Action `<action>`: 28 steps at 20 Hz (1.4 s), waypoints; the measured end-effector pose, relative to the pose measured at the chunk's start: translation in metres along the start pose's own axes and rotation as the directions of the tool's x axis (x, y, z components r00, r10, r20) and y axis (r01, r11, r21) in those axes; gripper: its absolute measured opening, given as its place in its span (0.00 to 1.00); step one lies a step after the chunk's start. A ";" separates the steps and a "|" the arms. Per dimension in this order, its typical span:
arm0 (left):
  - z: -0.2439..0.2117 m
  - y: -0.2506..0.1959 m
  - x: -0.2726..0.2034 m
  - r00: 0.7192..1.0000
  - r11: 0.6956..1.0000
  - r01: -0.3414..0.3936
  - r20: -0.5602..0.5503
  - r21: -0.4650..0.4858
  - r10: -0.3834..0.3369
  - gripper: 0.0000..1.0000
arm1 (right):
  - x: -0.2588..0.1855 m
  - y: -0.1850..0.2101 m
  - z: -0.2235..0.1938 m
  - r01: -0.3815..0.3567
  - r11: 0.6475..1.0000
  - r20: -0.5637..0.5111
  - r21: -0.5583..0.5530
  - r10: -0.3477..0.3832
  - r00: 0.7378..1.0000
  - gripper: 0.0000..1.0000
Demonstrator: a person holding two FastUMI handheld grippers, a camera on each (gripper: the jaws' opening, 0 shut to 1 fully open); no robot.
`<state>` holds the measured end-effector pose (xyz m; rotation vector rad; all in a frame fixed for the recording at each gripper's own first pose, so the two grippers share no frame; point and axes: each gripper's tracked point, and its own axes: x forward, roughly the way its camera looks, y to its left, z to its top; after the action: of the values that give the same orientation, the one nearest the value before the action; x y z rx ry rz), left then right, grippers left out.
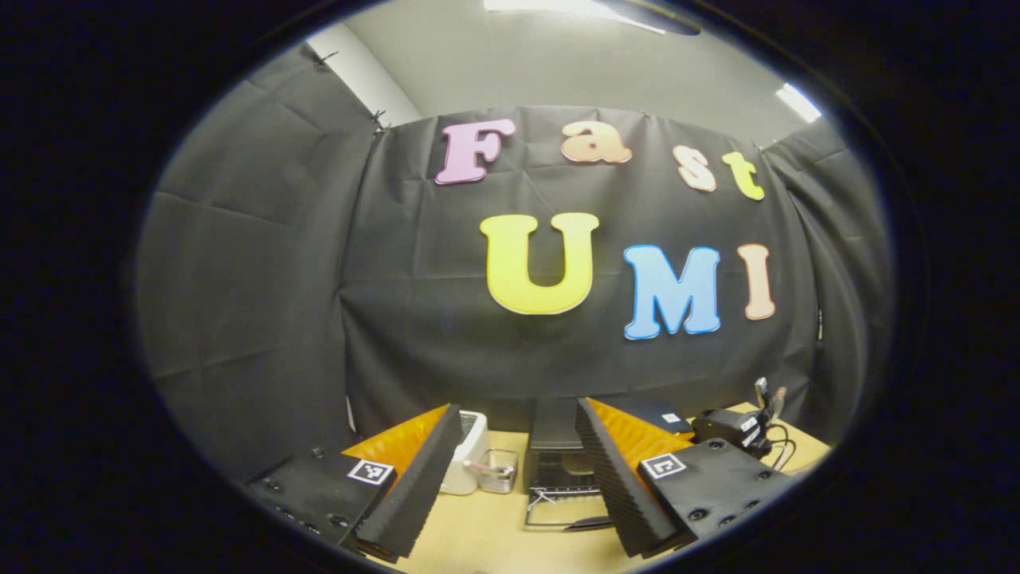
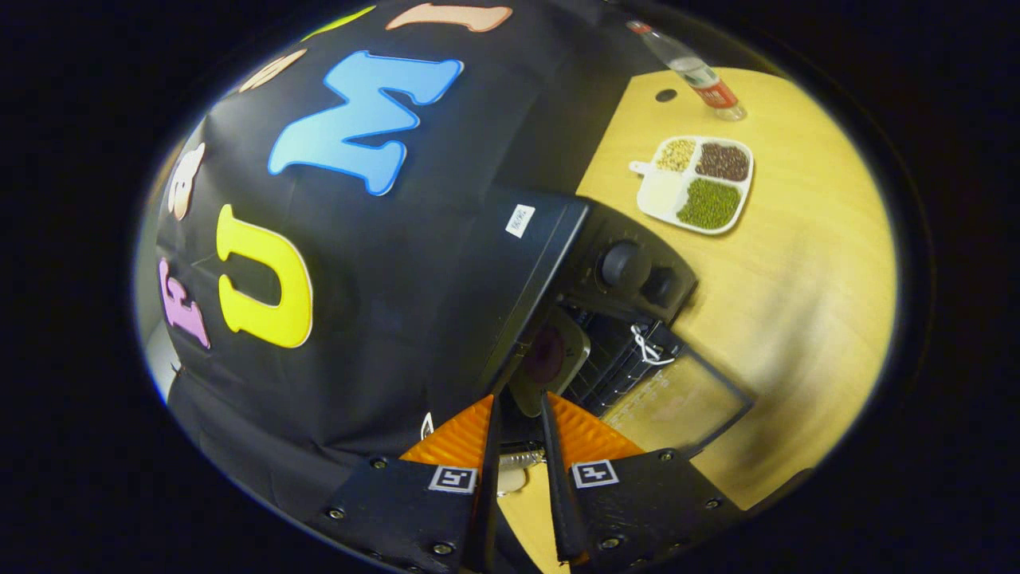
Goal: Open the electric oven with the left hand, put the food in, and close the electric oven.
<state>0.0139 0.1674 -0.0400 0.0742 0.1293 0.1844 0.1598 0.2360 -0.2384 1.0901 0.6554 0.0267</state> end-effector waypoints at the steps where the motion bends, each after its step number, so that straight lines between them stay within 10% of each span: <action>1: 0.001 -0.011 0.000 1.000 1.000 0.015 0.003 -0.002 -0.015 1.00 | -0.012 0.014 0.013 -0.019 0.999 0.020 -0.044 0.020 1.000 0.29; 8: 0.009 -0.093 0.003 0.991 0.991 0.132 0.025 -0.011 -0.132 0.92 | -0.121 0.058 0.087 -0.047 0.862 0.186 -0.504 0.162 0.969 0.29; 16: 0.029 -0.160 -0.003 0.974 0.976 0.219 0.064 -0.006 -0.218 0.91 | -0.230 0.062 0.158 0.100 0.658 0.352 -0.747 0.263 0.898 0.29; 17: 0.032 -0.166 -0.003 0.972 0.974 0.225 0.070 -0.004 -0.224 0.91 | -0.243 0.065 0.165 0.116 0.637 0.370 -0.763 0.283 0.885 0.17; 21: 0.040 -0.181 -0.003 0.969 0.972 0.233 0.085 -0.002 -0.232 0.98 | -0.288 0.074 0.195 0.158 0.610 0.438 -0.777 0.342 0.831 0.29; 24: 0.039 -0.187 0.001 0.971 0.974 0.226 0.077 0.001 -0.225 0.97 | -0.301 0.076 0.207 0.170 0.601 0.453 -0.781 0.357 0.817 0.91; 28: 0.014 -0.196 0.009 0.970 0.970 0.243 0.003 0.003 -0.243 1.00 | -0.297 0.069 0.214 0.182 0.609 0.464 -0.772 0.345 0.816 0.91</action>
<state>0.0599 -0.0242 -0.0439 0.0609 0.1341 -0.0604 0.0462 -0.0031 0.0239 0.1907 -0.0250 0.0631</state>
